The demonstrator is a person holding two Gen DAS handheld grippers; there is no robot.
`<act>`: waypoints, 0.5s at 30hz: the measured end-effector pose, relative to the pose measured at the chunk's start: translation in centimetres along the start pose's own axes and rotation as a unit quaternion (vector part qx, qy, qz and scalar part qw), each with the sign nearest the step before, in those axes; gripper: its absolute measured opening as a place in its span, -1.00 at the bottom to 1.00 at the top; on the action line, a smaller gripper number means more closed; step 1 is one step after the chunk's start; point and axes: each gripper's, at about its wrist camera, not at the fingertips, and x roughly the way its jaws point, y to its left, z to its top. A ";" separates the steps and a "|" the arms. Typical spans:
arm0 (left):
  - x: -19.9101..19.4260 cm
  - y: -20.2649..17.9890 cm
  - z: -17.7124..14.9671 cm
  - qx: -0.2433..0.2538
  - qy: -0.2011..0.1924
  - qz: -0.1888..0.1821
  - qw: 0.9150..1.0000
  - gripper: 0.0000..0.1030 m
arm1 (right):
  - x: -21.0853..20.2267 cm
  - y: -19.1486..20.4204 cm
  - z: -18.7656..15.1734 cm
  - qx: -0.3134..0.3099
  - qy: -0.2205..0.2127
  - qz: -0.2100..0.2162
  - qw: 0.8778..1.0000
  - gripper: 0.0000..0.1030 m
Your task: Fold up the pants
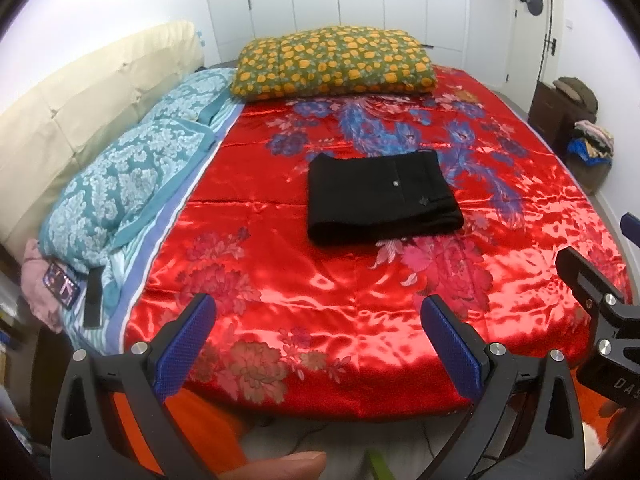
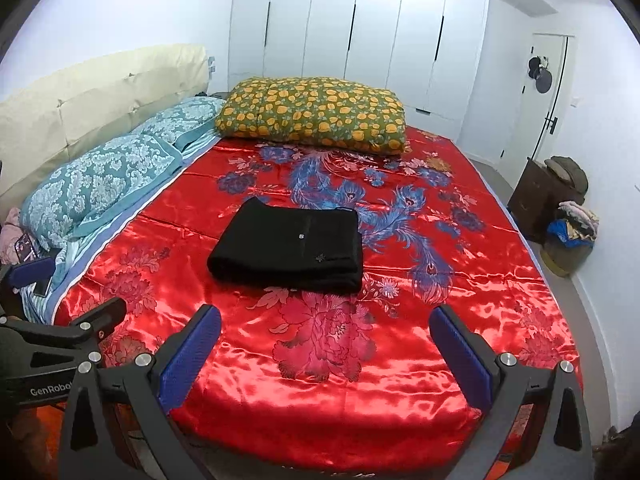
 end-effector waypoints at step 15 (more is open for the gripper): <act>0.4 0.0 0.1 -0.001 0.002 0.002 1.000 0.99 | 0.4 -0.1 0.4 0.001 0.009 -0.011 1.000 1.00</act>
